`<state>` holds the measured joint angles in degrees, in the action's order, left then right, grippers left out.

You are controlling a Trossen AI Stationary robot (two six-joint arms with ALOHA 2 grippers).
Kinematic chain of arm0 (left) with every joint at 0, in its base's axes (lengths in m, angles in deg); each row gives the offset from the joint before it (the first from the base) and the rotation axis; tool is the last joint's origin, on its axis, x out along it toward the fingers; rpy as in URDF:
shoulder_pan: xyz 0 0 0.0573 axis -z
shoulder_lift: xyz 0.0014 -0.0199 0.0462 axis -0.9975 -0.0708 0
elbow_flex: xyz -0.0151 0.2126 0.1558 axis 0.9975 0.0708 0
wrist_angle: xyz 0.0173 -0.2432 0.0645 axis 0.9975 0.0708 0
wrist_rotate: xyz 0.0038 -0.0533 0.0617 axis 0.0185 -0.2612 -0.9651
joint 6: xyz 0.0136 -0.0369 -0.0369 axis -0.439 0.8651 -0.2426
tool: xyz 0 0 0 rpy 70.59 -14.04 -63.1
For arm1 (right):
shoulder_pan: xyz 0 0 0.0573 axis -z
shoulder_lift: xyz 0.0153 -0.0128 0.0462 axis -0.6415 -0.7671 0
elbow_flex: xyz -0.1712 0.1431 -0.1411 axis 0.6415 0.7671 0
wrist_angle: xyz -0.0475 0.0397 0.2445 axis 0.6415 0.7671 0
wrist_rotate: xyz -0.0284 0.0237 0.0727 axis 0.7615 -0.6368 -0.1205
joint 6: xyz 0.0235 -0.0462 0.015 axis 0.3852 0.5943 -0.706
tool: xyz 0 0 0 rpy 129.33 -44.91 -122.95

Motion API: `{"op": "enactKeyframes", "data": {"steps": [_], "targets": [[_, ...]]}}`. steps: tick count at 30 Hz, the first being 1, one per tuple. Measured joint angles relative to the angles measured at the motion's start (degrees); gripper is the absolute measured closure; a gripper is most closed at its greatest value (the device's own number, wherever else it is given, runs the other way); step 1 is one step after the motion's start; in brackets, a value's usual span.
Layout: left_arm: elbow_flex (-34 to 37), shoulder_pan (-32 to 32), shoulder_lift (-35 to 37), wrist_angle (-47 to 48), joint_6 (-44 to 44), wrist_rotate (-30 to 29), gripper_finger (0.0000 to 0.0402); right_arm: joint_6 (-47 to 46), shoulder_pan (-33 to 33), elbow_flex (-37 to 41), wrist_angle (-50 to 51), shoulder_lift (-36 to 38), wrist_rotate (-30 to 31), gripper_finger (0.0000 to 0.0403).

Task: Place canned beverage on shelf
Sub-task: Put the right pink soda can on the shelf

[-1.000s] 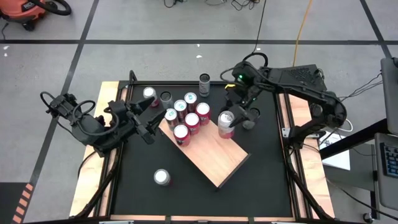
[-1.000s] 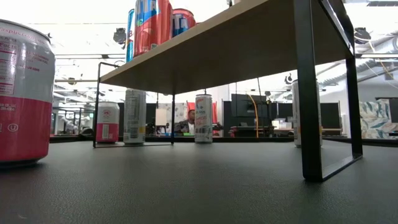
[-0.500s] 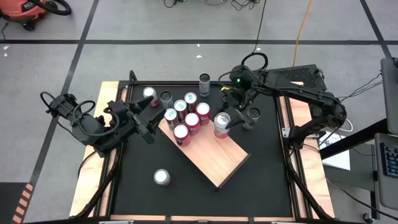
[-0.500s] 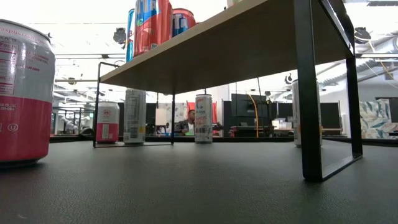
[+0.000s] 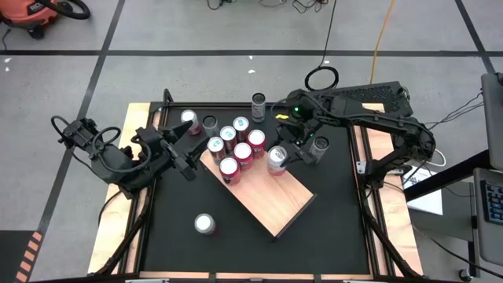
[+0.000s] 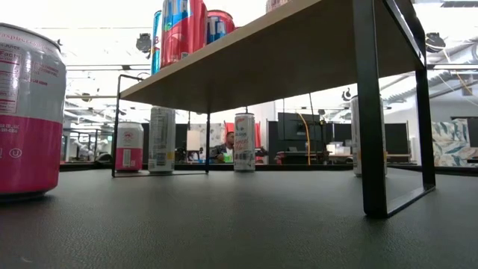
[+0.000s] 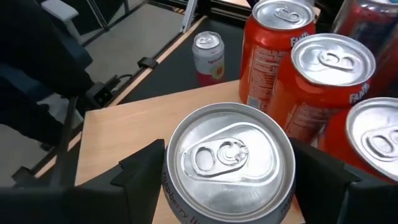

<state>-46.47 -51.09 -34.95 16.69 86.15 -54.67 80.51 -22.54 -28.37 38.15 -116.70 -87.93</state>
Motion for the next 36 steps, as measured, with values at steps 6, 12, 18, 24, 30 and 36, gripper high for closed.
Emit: {"op": "enactKeyframes", "data": {"steps": [6,12,18,24,30,36], "targets": [[0.0,0.0,0.0,0.2,-0.1,0.0,0.0036,2.3,-0.6,0.0,-1.4,0.0,0.0,0.0135],[0.0,0.0,0.0,0.9,0.0,0.0,0.0036,2.5,-0.7,0.0,-1.7,-1.2,-0.1,0.0135],[0.0,0.0,0.0,1.0,-0.1,0.0,0.0036,2.5,-0.7,0.0,-1.9,-1.7,-0.2,0.0135],[0.0,0.0,0.0,1.0,-0.1,0.0,0.0036,3.5,-0.7,0.0,-2.0,-1.7,-0.1,0.0135],[0.0,0.0,0.0,1.0,-0.1,0.0,0.0036,3.7,-0.7,0.0,-1.9,-2.7,0.0,0.0135],[0.0,0.0,0.0,1.0,-0.1,0.0,0.0036,3.7,-0.9,-0.1,-1.8,-2.9,0.0,0.0135]]}}
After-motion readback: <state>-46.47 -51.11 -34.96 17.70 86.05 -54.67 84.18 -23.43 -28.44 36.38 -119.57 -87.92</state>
